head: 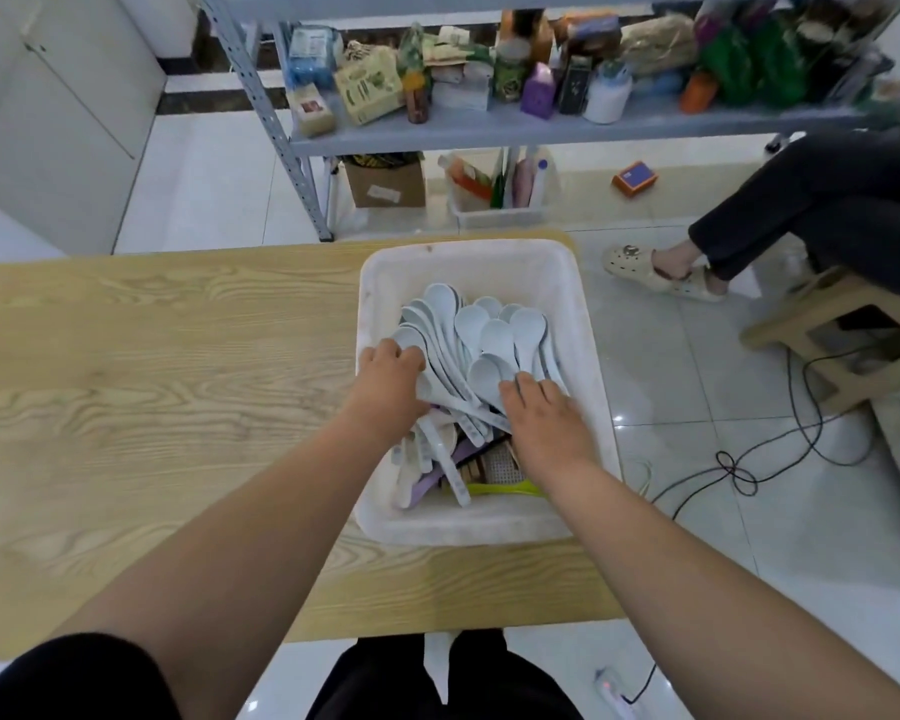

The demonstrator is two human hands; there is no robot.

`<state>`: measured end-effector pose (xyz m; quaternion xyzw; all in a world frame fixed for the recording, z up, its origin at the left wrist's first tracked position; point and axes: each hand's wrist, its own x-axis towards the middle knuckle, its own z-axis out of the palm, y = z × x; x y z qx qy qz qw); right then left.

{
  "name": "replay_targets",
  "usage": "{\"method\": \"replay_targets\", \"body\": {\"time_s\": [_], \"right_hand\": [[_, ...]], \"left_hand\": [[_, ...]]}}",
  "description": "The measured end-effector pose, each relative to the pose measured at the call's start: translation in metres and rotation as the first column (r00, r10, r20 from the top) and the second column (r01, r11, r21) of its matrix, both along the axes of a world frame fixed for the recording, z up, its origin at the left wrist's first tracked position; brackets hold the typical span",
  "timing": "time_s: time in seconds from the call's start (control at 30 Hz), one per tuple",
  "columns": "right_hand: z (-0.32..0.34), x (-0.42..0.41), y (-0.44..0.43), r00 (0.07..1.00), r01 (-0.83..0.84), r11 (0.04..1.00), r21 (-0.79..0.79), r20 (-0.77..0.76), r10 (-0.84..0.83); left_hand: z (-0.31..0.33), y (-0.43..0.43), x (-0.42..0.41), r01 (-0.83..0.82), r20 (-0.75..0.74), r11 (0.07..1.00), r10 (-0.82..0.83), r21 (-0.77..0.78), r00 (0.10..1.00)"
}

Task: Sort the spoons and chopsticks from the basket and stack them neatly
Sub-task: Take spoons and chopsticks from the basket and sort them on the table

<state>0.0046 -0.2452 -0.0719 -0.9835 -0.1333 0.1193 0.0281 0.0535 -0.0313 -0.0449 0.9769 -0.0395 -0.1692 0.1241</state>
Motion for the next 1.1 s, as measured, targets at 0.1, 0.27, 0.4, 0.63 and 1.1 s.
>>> {"method": "replay_targets", "body": {"time_s": [0.1,0.27,0.4,0.63,1.1], "right_hand": [[0.004,0.001,-0.004,1.0,-0.001,1.0,0.031,-0.026,0.001],[0.017,0.003,-0.011,0.993,0.075,0.986,0.15,-0.104,-0.059],[0.022,0.0,-0.015,0.97,0.184,0.952,0.245,-0.201,-0.135],[0.038,-0.015,-0.025,0.868,0.477,0.719,0.505,-0.401,-0.294],[0.071,-0.043,0.002,0.54,0.842,-0.036,0.539,-0.838,0.074]], "left_hand": [[0.01,0.001,-0.004,-0.149,-0.124,0.976,0.129,-0.162,0.984],[0.021,0.016,-0.013,-0.314,-0.173,0.875,0.268,-0.369,0.948],[0.025,0.03,-0.027,-0.606,-0.388,0.499,0.476,-0.62,0.789],[0.029,0.054,-0.055,-0.679,-0.663,-0.208,0.535,-0.705,0.524],[0.059,0.017,-0.096,-0.797,-0.814,-0.282,0.427,-0.534,0.394]]}}
